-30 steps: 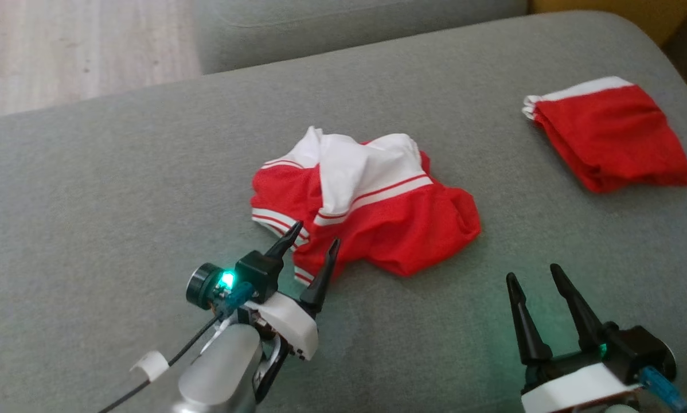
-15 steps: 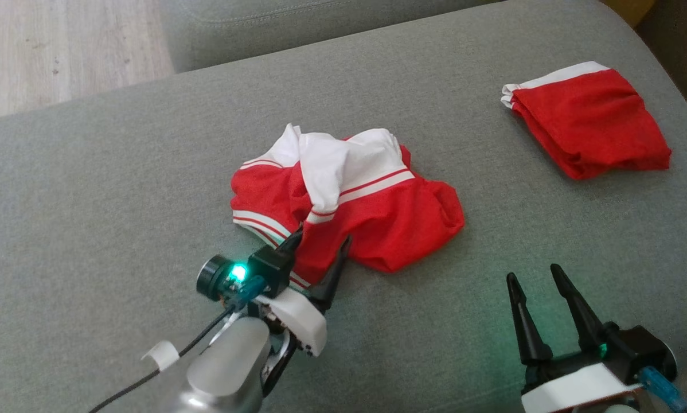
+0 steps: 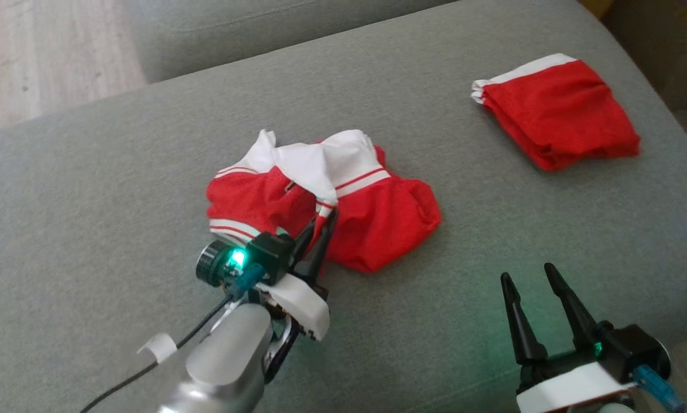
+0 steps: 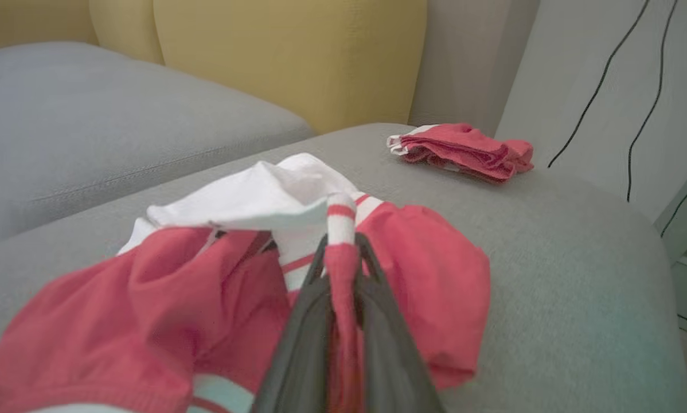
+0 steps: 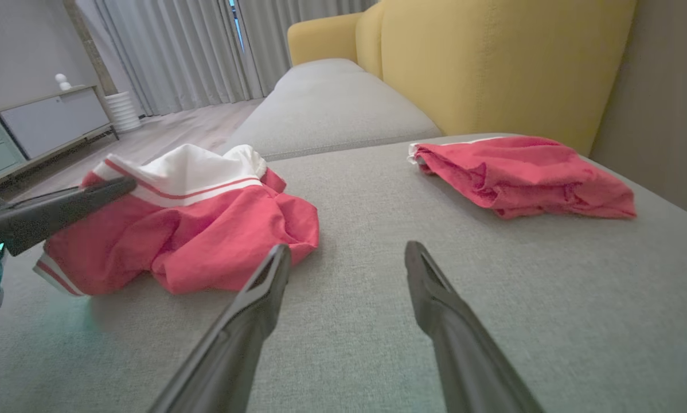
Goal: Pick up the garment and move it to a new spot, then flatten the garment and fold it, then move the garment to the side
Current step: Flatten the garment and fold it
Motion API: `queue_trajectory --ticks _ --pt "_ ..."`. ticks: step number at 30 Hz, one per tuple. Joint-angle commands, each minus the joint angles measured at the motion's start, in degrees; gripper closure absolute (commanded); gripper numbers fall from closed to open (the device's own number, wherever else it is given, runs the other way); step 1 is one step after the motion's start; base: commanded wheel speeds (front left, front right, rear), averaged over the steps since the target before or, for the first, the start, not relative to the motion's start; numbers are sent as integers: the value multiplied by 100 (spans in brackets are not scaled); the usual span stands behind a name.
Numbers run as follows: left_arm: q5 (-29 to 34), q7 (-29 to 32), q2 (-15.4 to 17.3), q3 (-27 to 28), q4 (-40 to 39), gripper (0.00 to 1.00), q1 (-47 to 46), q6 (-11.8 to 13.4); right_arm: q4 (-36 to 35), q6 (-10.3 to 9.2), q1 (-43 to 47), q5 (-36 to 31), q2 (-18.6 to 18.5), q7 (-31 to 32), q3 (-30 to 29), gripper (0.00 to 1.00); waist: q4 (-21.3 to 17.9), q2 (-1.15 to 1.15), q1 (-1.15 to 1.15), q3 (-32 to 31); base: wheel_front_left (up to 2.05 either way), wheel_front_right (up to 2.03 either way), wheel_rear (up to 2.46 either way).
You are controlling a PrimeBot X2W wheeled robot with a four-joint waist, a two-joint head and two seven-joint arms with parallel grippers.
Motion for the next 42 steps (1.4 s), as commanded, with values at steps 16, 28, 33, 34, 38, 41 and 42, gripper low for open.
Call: queue_trajectory --ticks 16,28,33,34,38,41,42 --pt "-718 19 109 206 -484 100 -2763 -389 -353 -5 -305 100 33 -63 374 0 -692 0 0 -338 0 0 0" --pt "-1978 -37 744 164 -435 100 -4326 -393 -498 -5 -88 36 94 -63 249 0 -286 0 0 -650 0 0 0" --pt "-2340 -46 908 96 -138 100 -3491 -394 -554 -5 -18 21 65 -63 175 0 158 0 0 -637 0 0 0" --pt "-2423 -43 926 82 -82 100 -3242 -394 -570 -5 -19 17 67 -63 158 0 251 0 0 -597 0 0 0" --pt "-2773 -35 992 54 68 100 -2073 -394 -616 -5 -45 8 78 -63 94 0 544 0 0 -417 0 0 0" --pt "-3001 -41 1045 77 136 100 -1138 -332 -632 -5 -72 -2 67 -63 37 0 693 0 0 -274 0 0 0" --pt "-3053 -45 1057 92 138 100 -856 -299 -634 -5 -80 -6 62 -63 21 0 735 0 0 -231 0 0 0"
